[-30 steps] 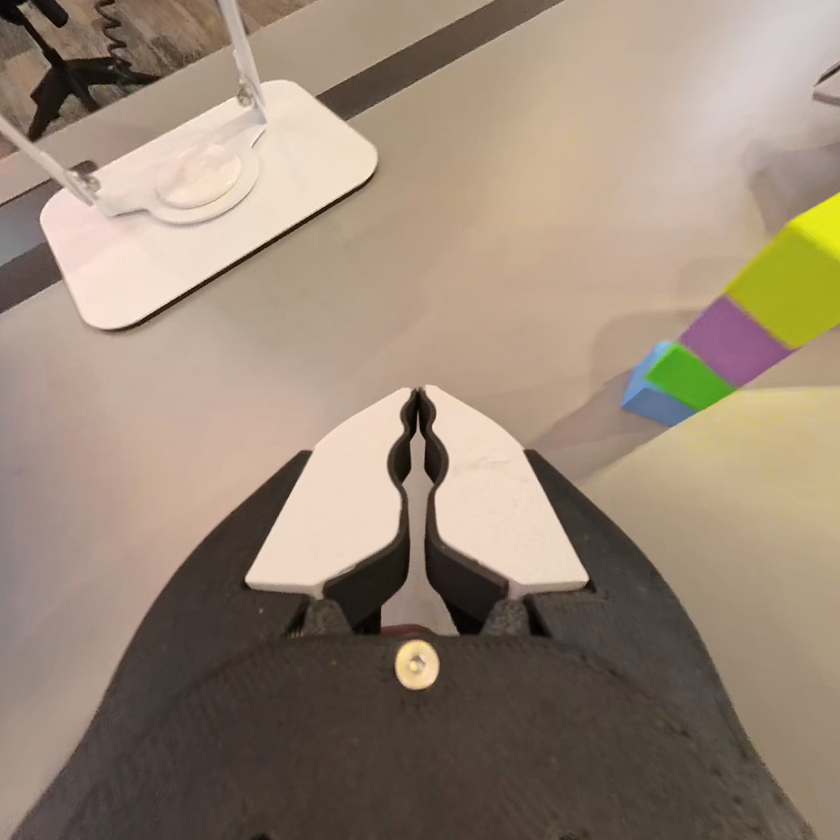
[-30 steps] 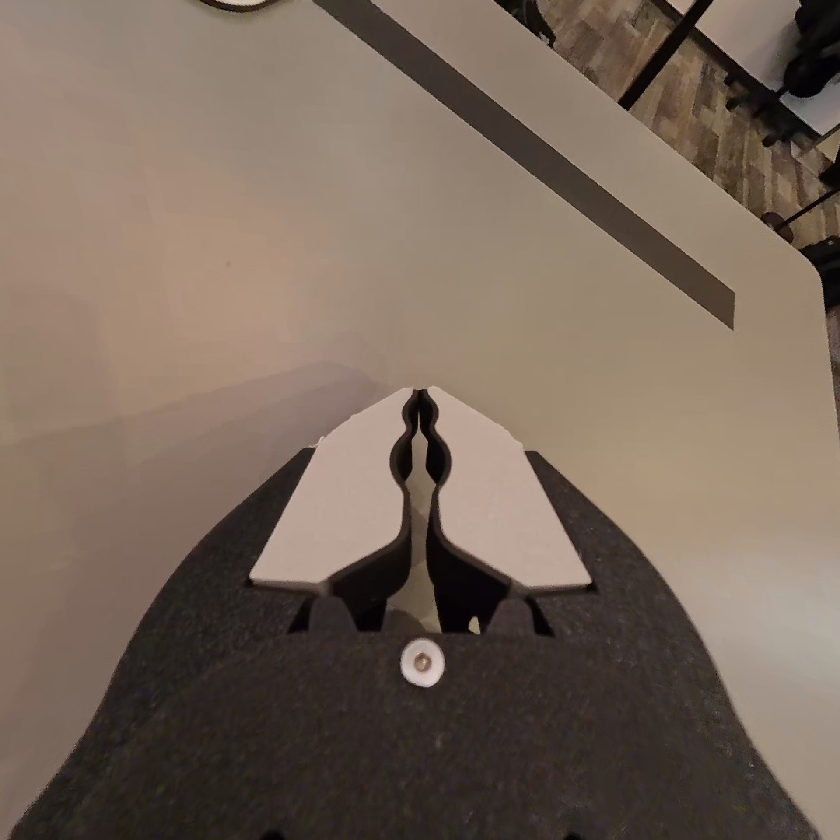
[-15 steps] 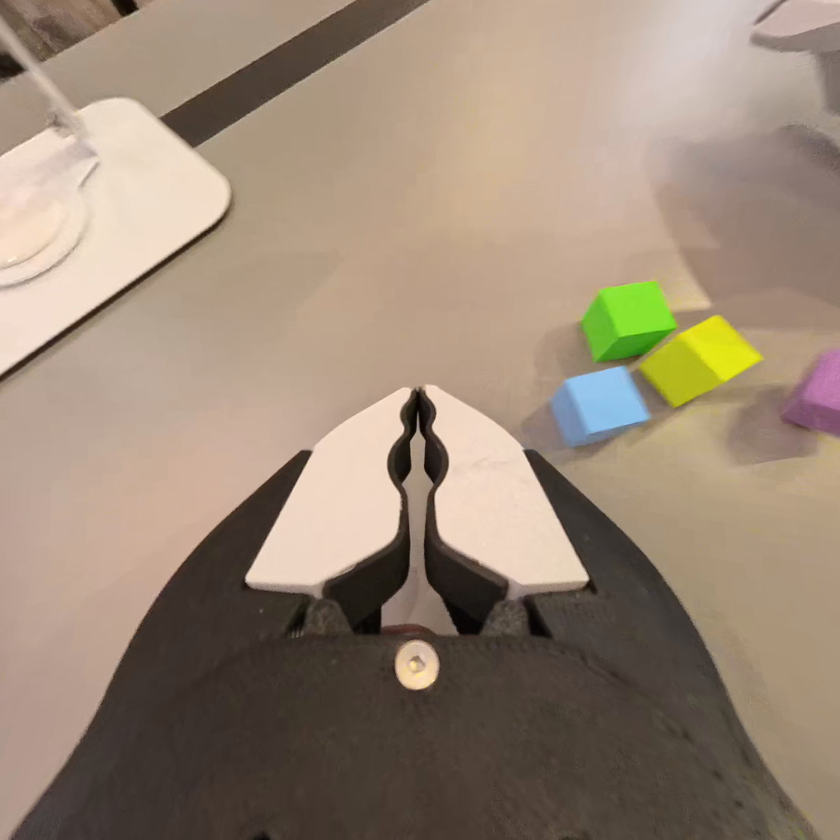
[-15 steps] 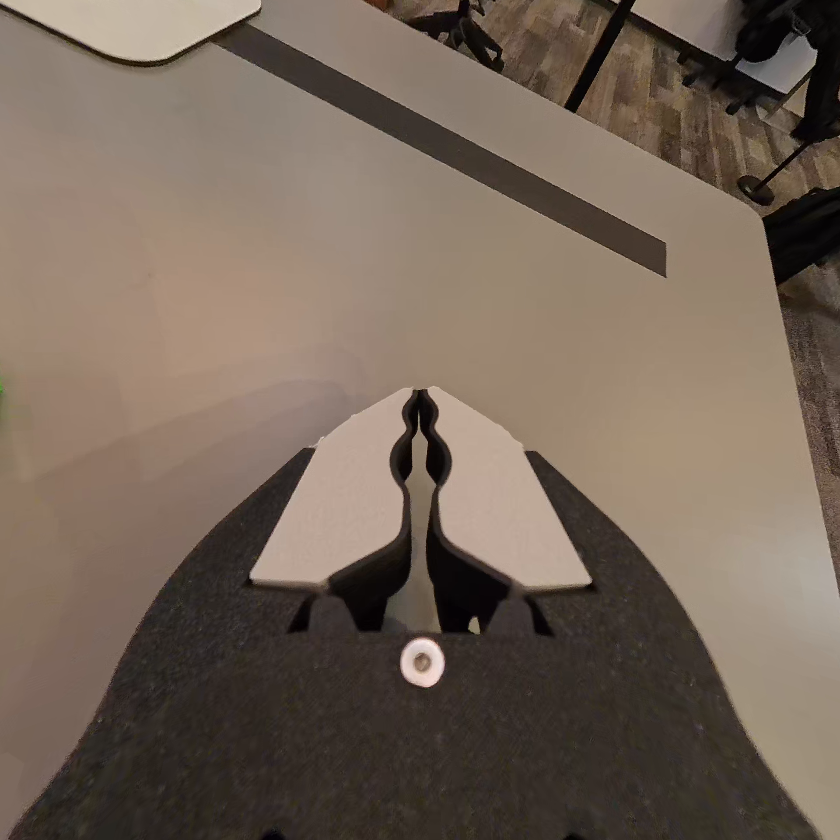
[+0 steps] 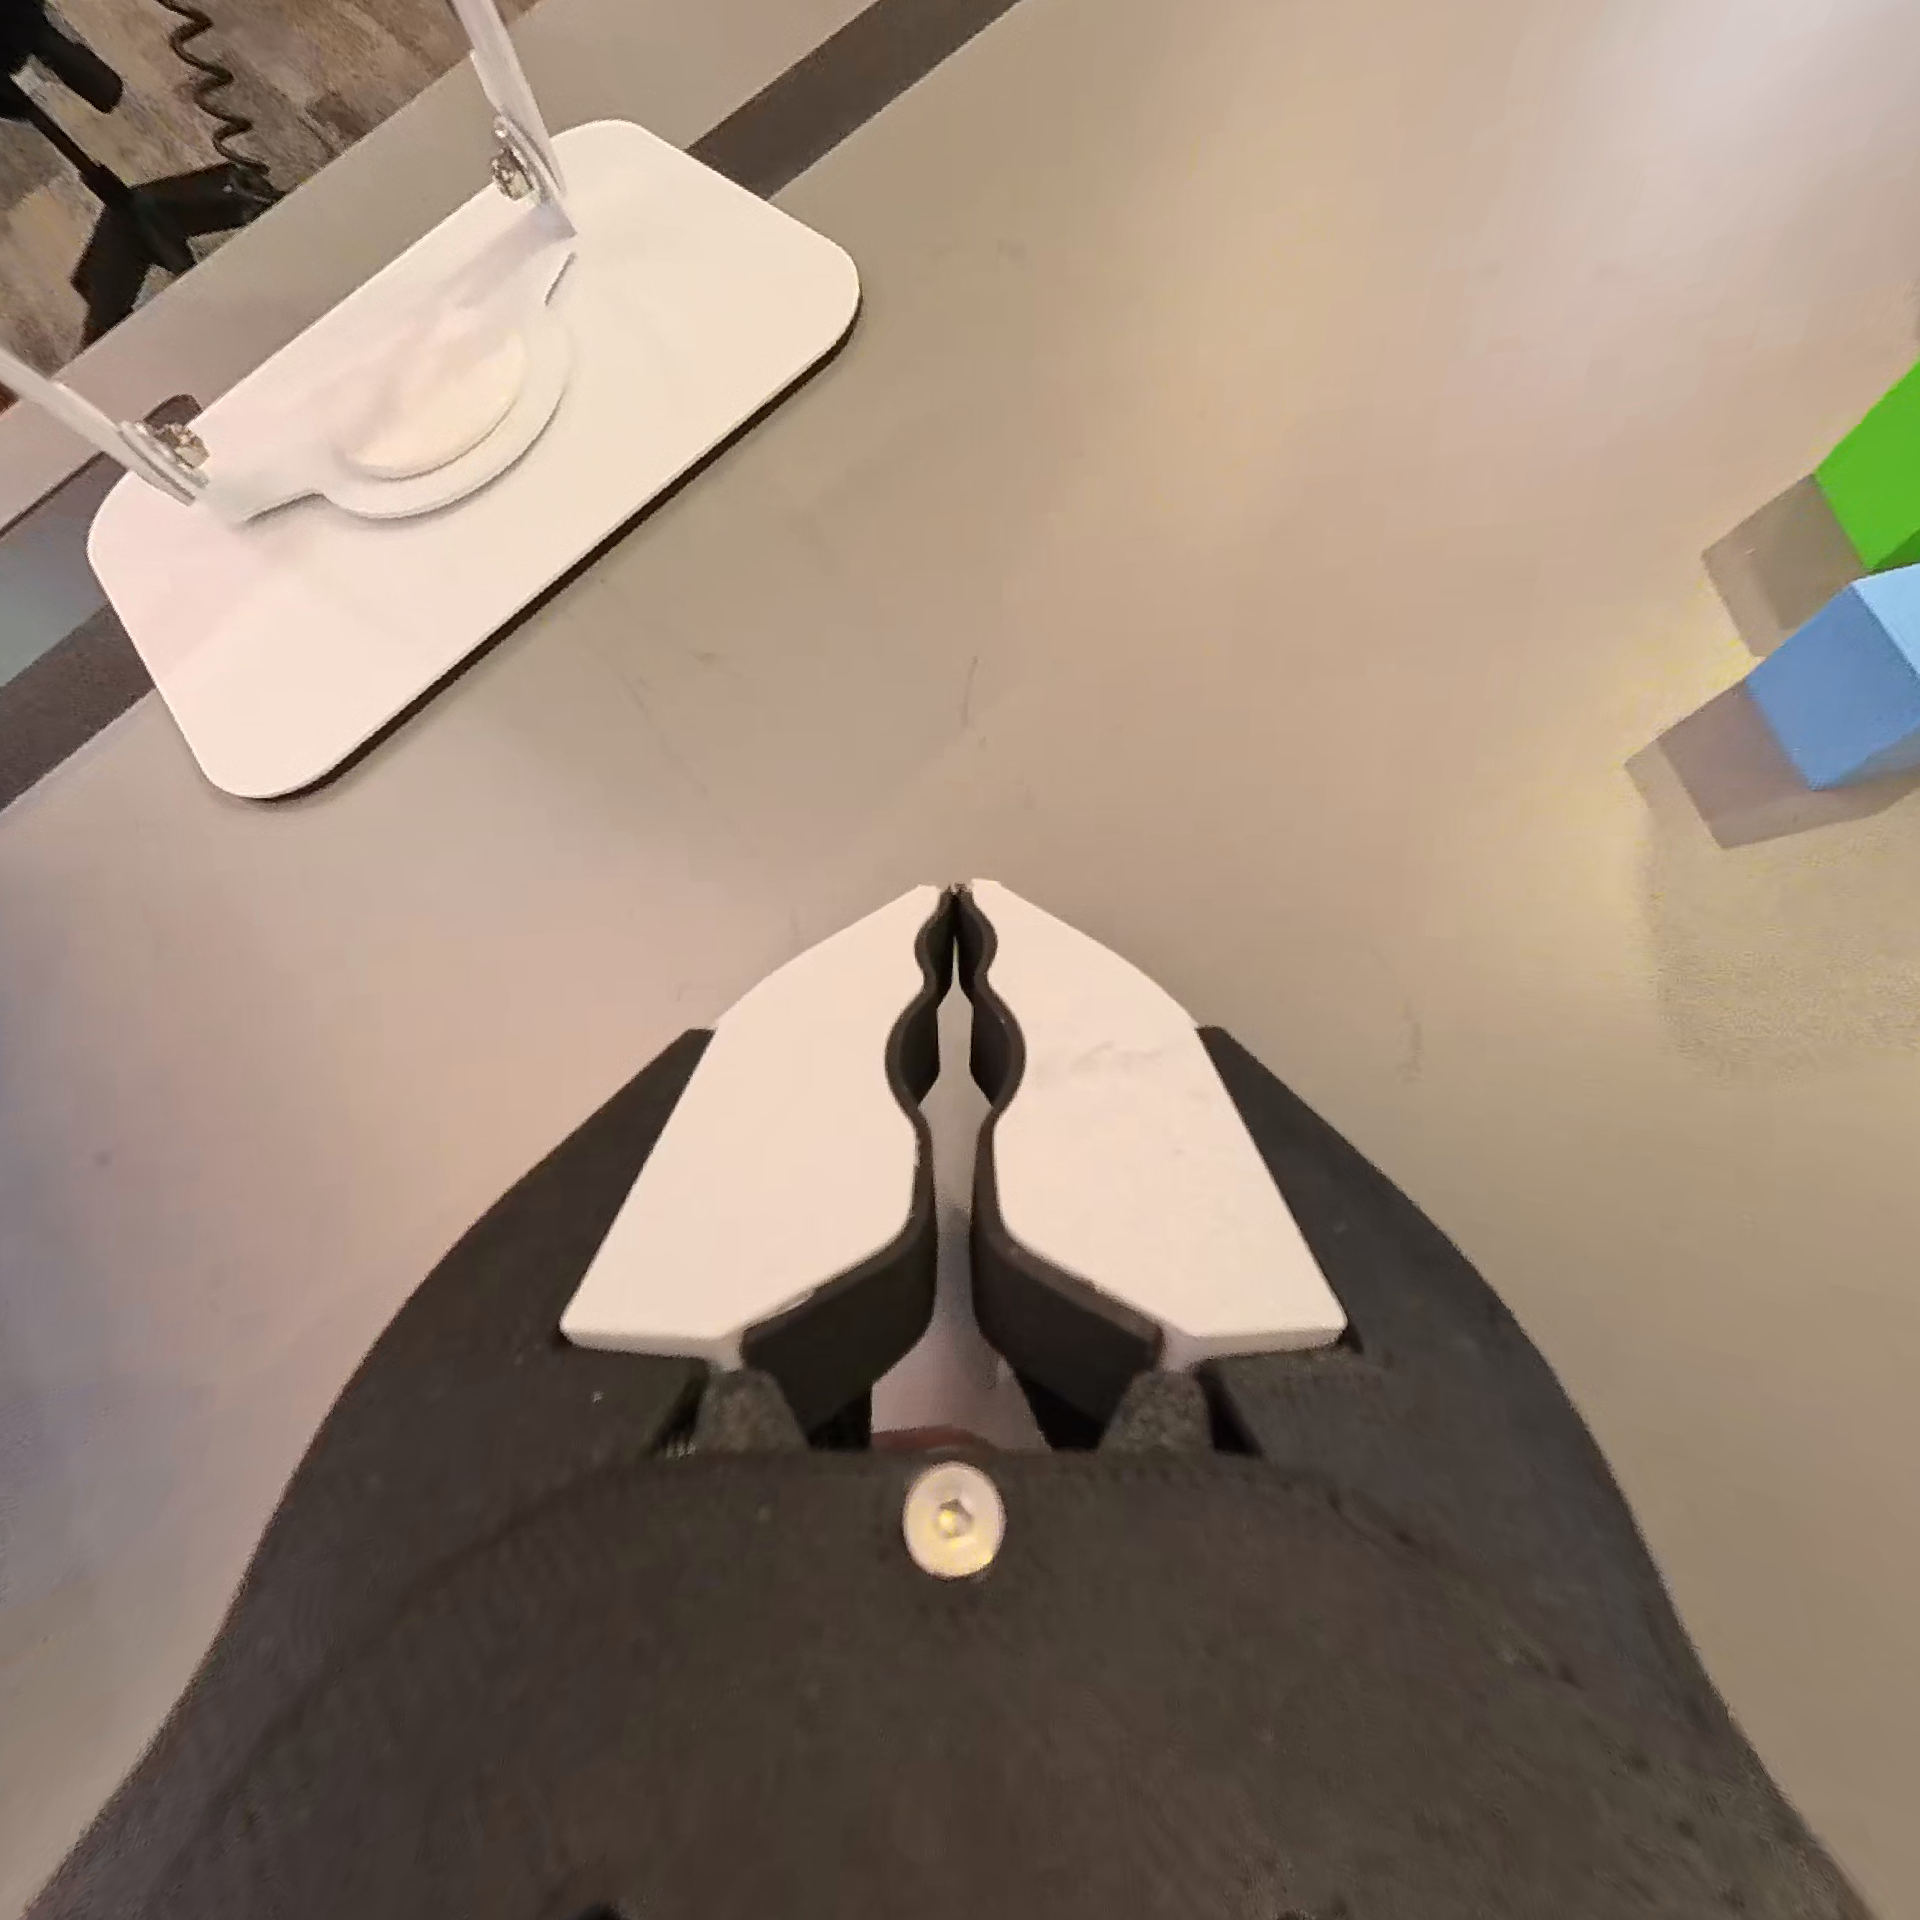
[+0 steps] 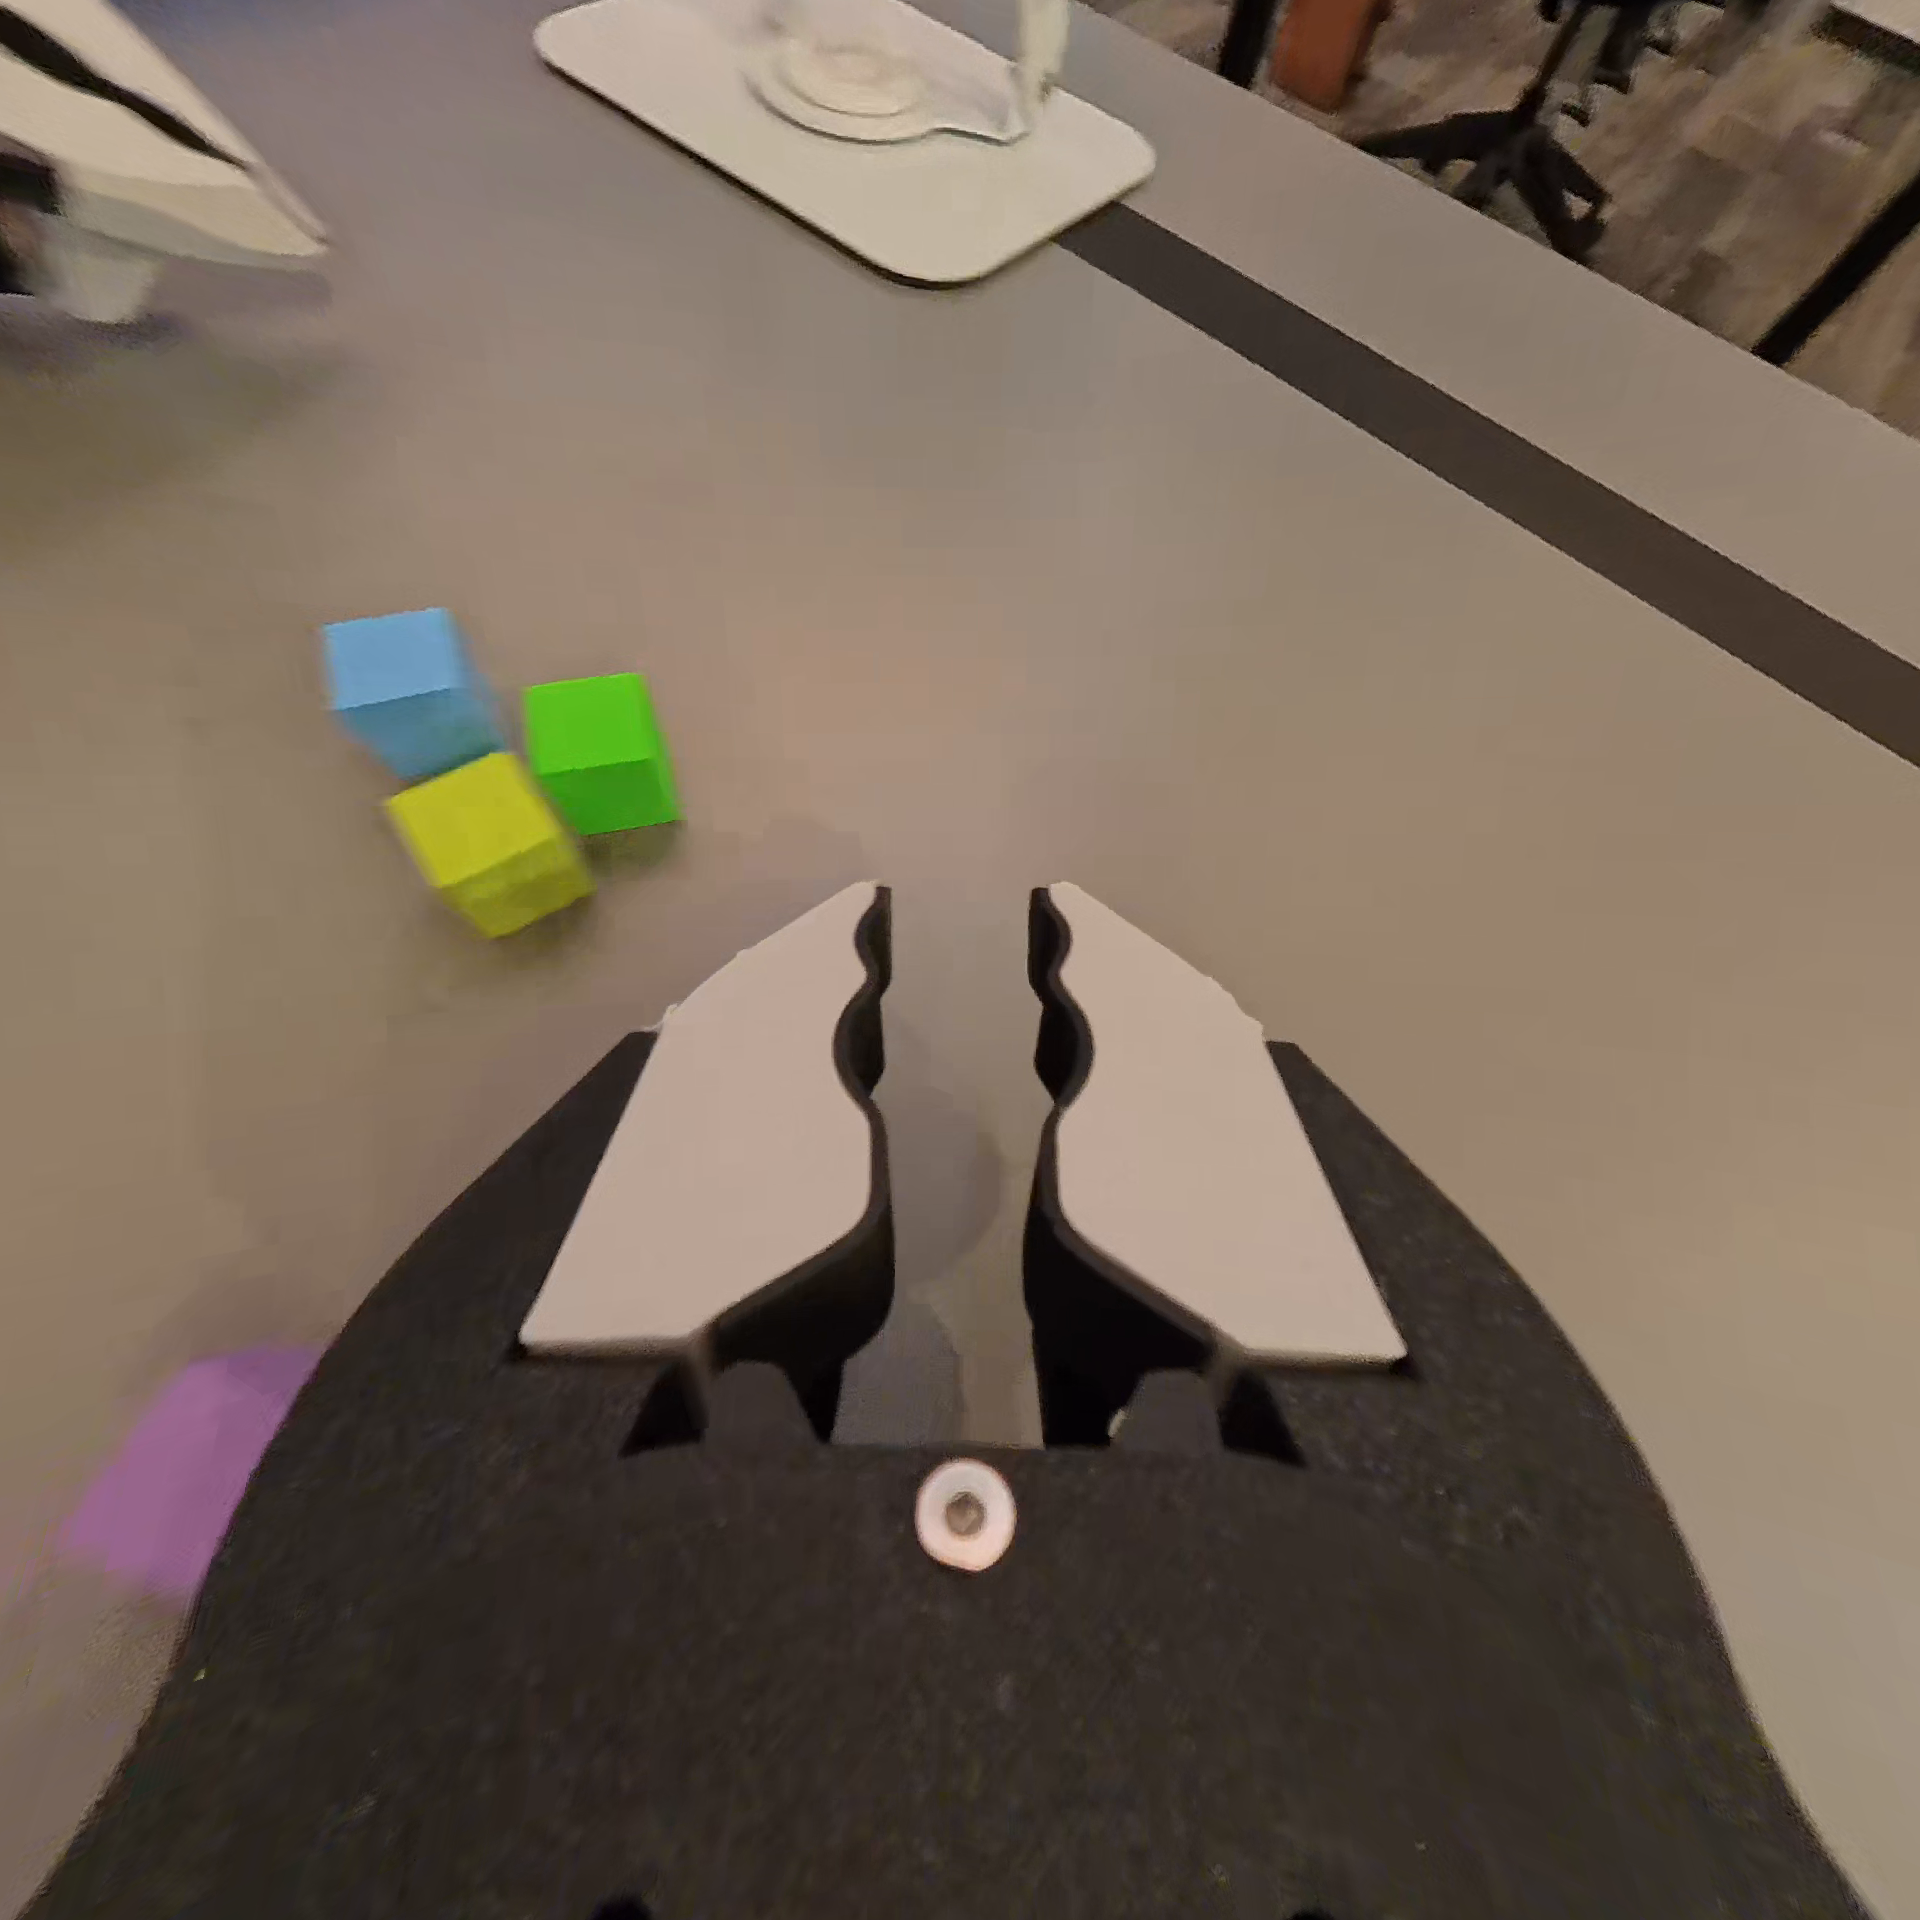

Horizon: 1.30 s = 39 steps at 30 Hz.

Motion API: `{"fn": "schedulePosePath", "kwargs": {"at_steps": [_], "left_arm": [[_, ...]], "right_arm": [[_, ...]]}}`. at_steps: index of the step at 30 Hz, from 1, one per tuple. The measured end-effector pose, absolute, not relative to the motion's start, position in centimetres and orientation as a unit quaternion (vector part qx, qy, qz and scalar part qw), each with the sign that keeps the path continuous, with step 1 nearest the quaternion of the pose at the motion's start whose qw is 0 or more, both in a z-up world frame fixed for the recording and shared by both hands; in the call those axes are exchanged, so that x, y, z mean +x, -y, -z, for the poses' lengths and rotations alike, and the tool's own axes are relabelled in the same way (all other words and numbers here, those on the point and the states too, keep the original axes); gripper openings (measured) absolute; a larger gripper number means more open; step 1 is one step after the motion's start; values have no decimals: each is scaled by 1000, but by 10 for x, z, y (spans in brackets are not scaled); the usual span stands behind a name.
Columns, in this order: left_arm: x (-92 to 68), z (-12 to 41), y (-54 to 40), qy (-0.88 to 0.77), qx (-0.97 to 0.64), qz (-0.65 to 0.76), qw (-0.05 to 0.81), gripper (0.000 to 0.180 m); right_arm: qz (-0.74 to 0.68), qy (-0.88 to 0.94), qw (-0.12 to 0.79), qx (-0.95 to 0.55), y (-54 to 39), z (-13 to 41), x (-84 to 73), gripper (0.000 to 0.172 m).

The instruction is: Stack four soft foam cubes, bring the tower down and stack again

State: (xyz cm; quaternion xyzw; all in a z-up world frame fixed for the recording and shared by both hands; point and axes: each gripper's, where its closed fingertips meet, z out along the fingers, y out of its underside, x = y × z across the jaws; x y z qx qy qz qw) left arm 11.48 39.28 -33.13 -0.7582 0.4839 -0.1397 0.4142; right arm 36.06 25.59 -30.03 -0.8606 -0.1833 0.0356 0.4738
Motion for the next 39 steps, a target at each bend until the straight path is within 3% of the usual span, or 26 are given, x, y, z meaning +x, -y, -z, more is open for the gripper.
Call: {"fn": "schedulePosePath", "kwargs": {"at_steps": [1, 8, 13, 21, 24, 31, 39], "left_arm": [[115, 332, -392, -489, -756, 134, 414, 0], [119, 335, -389, -506, -746, 117, 415, 0], [118, 334, -390, -503, -748, 121, 416, 0], [119, 335, -389, -508, -745, 114, 417, 0], [119, 335, -389, -507, -745, 116, 416, 0], [120, 336, -389, -512, -745, 112, 413, 0], [120, 334, -389, -507, -746, 125, 413, 0]], "right_arm": [[-47, 194, 472, -859, -247, 296, 351, 26], [-92, 265, 423, -861, -170, 293, 304, 34], [-86, 412, 393, -818, -135, 317, 283, 43], [-133, 503, 331, -787, -132, 327, 283, 41], [-154, 522, 309, -780, -130, 332, 281, 28], [-140, 441, 392, -795, -193, 287, 250, 28], [-106, 364, 394, -837, -261, 282, 230, 28]]}}
